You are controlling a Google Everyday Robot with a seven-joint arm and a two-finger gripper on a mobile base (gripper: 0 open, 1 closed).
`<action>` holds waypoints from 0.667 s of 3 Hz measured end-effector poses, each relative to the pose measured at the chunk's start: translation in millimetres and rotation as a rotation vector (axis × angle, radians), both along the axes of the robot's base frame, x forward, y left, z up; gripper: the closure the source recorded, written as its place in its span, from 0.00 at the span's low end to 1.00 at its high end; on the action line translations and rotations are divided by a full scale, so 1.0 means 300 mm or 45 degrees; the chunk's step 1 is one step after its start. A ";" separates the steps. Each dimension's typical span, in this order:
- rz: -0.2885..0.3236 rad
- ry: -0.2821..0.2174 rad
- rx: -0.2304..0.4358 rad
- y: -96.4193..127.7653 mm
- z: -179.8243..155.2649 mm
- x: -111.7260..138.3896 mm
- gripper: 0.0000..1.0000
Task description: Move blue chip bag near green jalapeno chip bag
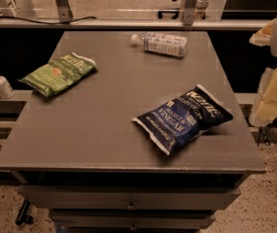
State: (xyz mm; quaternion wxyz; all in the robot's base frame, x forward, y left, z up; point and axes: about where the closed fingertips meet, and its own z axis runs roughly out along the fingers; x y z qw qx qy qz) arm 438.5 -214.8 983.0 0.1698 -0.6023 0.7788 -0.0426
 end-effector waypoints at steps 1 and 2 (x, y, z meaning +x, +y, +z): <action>0.003 -0.014 0.009 0.005 0.001 -0.001 0.00; 0.018 -0.015 0.052 0.036 -0.067 -0.004 0.00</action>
Offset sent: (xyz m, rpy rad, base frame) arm -0.0023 0.0287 -0.0659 0.1107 0.0018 0.0374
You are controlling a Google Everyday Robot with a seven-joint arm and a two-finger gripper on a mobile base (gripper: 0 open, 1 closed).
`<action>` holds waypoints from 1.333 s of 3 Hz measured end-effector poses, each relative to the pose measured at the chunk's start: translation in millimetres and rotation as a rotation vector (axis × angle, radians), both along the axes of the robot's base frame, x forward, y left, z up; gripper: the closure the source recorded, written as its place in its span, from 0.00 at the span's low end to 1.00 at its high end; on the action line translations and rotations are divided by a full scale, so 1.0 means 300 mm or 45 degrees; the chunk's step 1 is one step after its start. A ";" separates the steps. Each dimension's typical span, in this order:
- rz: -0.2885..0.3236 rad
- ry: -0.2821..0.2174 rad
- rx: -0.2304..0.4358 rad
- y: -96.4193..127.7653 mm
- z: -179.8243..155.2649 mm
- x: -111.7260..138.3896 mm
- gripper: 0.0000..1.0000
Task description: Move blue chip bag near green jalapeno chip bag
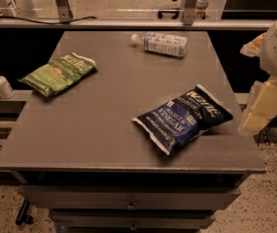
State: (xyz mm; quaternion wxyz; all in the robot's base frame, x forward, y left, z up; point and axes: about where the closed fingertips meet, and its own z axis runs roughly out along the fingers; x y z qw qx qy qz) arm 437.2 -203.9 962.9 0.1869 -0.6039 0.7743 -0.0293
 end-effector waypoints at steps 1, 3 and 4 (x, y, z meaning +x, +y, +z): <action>0.012 0.019 0.059 0.040 -0.115 0.000 0.00; 0.001 0.061 0.153 0.098 -0.289 0.026 0.00; -0.009 0.065 0.183 0.121 -0.331 0.040 0.14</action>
Offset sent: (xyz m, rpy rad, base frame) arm 0.0070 0.0298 -0.1055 0.1374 0.0688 0.0045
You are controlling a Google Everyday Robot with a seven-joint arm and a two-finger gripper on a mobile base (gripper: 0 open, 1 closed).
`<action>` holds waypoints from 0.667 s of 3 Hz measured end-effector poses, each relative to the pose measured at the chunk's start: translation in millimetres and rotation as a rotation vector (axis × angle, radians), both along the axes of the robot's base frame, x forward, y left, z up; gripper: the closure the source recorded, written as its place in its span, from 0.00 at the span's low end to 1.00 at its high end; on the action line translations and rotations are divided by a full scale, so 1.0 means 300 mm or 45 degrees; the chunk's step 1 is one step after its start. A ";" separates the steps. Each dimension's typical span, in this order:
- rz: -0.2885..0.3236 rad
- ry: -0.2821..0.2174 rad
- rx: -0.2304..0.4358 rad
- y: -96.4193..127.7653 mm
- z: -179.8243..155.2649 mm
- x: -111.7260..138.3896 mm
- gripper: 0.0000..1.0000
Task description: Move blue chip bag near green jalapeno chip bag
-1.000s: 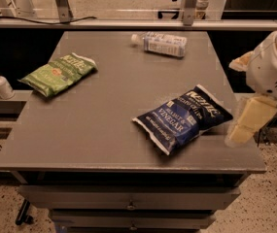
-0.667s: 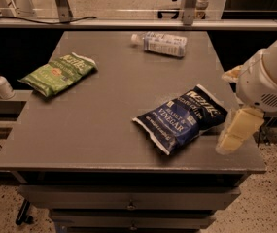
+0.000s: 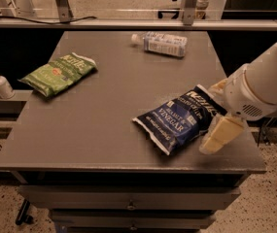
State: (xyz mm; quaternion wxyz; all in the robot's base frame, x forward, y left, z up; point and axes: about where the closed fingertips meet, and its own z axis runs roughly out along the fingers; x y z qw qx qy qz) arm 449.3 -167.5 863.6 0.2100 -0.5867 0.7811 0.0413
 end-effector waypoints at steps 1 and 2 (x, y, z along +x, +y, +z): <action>-0.012 -0.003 0.017 0.013 -0.017 0.013 0.38; -0.027 -0.013 0.025 0.019 -0.013 0.025 0.61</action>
Offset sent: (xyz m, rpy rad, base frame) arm 0.0143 0.0071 -0.0063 0.0307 -0.0119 -0.0373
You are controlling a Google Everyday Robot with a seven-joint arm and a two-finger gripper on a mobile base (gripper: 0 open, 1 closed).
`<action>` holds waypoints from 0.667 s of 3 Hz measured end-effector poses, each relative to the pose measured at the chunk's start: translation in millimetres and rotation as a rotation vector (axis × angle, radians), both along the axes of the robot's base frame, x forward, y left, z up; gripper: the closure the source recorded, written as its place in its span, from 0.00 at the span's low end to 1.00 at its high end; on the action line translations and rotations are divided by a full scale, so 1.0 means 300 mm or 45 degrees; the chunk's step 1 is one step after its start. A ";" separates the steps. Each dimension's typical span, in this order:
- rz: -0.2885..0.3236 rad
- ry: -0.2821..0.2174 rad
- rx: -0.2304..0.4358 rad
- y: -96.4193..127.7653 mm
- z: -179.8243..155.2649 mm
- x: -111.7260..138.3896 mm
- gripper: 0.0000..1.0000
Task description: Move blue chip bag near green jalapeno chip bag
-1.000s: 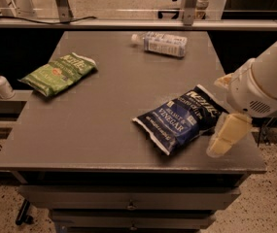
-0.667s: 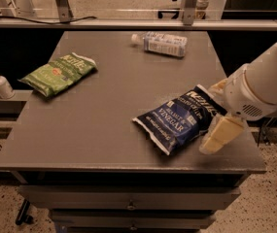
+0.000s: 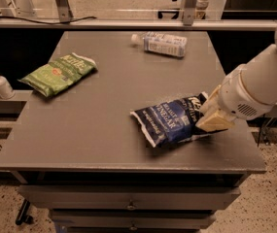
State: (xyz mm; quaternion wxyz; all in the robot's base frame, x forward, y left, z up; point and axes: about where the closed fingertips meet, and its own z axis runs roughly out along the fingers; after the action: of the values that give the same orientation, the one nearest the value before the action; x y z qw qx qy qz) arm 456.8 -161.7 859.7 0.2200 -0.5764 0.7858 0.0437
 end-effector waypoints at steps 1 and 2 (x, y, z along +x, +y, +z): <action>-0.023 -0.003 0.004 0.008 0.009 0.014 0.84; -0.055 -0.006 0.006 0.016 0.028 0.039 1.00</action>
Offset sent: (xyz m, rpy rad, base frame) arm 0.0244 0.0074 0.0122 0.0120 0.0011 -0.0778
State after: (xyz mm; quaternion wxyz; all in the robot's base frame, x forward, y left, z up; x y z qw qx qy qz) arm 468.6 -156.8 868.2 0.2240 -0.5590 0.7973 0.0397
